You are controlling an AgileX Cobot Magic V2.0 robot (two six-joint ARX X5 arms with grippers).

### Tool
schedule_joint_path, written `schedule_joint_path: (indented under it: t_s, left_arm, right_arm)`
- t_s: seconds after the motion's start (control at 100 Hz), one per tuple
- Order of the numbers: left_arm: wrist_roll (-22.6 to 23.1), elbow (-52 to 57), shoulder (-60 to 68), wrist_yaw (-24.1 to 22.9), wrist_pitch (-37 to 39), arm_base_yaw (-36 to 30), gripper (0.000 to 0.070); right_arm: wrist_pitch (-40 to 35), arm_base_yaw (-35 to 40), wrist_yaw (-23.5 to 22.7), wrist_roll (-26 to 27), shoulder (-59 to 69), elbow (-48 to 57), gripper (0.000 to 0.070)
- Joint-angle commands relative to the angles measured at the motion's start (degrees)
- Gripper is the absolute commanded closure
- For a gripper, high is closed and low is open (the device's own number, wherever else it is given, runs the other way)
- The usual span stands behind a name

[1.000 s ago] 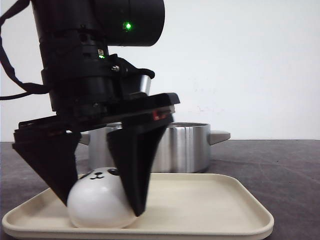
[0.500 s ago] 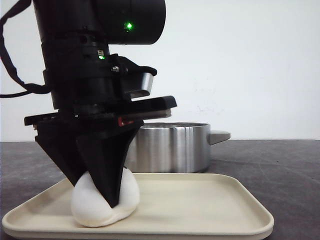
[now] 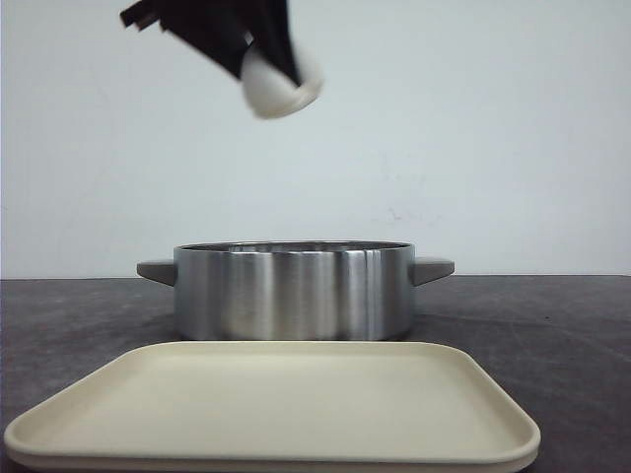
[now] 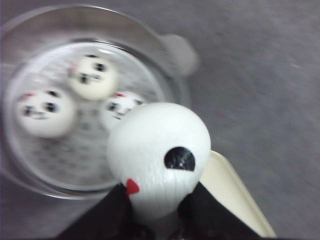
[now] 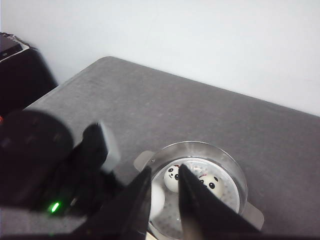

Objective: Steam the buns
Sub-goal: 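Lift the bun with the left gripper and carry it over the pot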

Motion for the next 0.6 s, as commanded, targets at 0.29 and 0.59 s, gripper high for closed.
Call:
schedule_joint_path:
  t_s: [0.29, 0.59]
  left_arm:
    - [2.16, 1.46, 11.93, 8.35, 6.01, 10.32, 0.07]
    - [2.64, 1.75, 20.68, 8.55, 6.36, 10.95, 0.07]
  right_arm:
    - [0.57, 0.61, 0.09, -0.02, 0.76, 0.81, 0.0607]
    - [-0.13, 0.61, 1.4, 0.13, 0.83, 0.81, 0.0607]
